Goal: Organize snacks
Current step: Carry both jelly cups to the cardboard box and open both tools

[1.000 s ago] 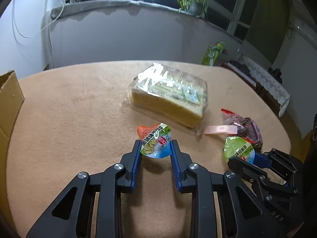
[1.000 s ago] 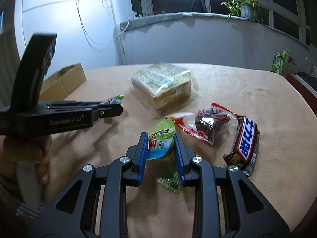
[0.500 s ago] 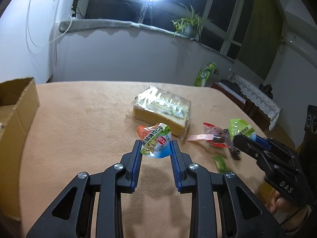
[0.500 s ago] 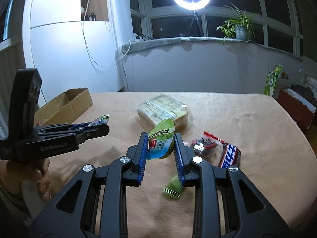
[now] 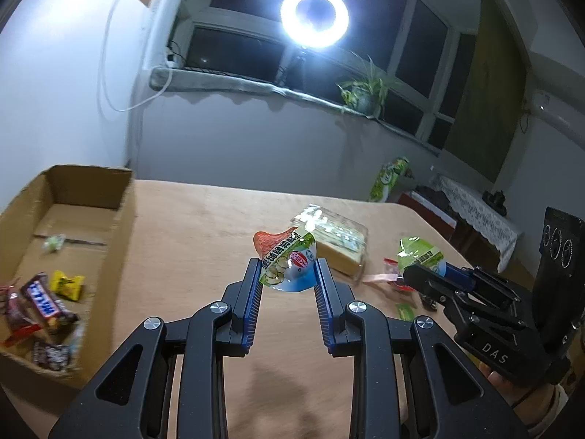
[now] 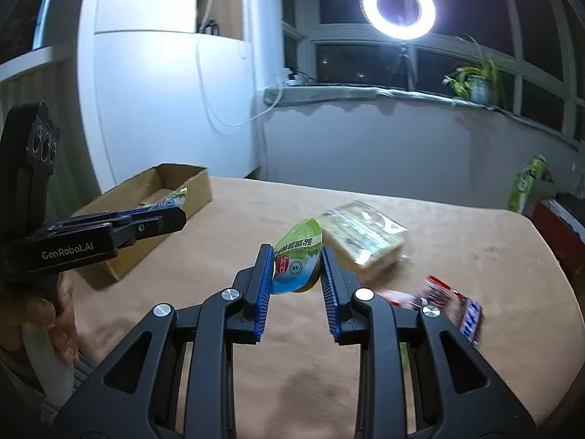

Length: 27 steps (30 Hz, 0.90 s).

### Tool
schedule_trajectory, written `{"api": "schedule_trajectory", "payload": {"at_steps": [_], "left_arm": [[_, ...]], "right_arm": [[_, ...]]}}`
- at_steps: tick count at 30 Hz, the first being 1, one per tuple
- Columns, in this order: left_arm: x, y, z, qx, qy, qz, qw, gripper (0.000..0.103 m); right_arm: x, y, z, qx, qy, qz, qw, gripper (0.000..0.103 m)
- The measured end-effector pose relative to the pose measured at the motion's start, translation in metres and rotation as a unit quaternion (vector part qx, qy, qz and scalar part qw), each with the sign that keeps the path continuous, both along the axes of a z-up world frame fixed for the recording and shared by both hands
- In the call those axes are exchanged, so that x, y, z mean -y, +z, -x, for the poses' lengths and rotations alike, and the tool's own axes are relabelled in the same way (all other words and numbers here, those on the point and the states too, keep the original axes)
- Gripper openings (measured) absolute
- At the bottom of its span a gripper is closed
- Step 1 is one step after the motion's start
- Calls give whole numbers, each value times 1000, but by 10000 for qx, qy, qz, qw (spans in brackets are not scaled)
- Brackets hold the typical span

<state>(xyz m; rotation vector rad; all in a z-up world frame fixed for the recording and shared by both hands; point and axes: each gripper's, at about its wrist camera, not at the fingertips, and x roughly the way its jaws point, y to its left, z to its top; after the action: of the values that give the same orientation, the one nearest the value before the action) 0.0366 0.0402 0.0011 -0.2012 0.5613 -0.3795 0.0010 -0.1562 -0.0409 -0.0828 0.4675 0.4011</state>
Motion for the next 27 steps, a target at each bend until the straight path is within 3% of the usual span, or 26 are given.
{"api": "schedule_trajectory", "payload": {"at_steps": [10, 18, 24, 27], "left_arm": [[-69, 4, 17, 155, 696, 92, 9974, 26], [-132, -4, 19, 65, 1377, 179, 9903, 26], [-158, -12, 18, -50, 1614, 213, 9866, 27], [-163, -17, 19, -160, 1714, 131, 9850, 36]], "right_arm": [[-87, 15, -11, 195, 794, 129, 9966, 27], [-168, 27, -27, 392, 1527, 166, 9874, 27], [-225, 30, -45, 447, 1997, 235, 9786, 27], [-249, 24, -54, 316, 2145, 433, 9753, 31]]}}
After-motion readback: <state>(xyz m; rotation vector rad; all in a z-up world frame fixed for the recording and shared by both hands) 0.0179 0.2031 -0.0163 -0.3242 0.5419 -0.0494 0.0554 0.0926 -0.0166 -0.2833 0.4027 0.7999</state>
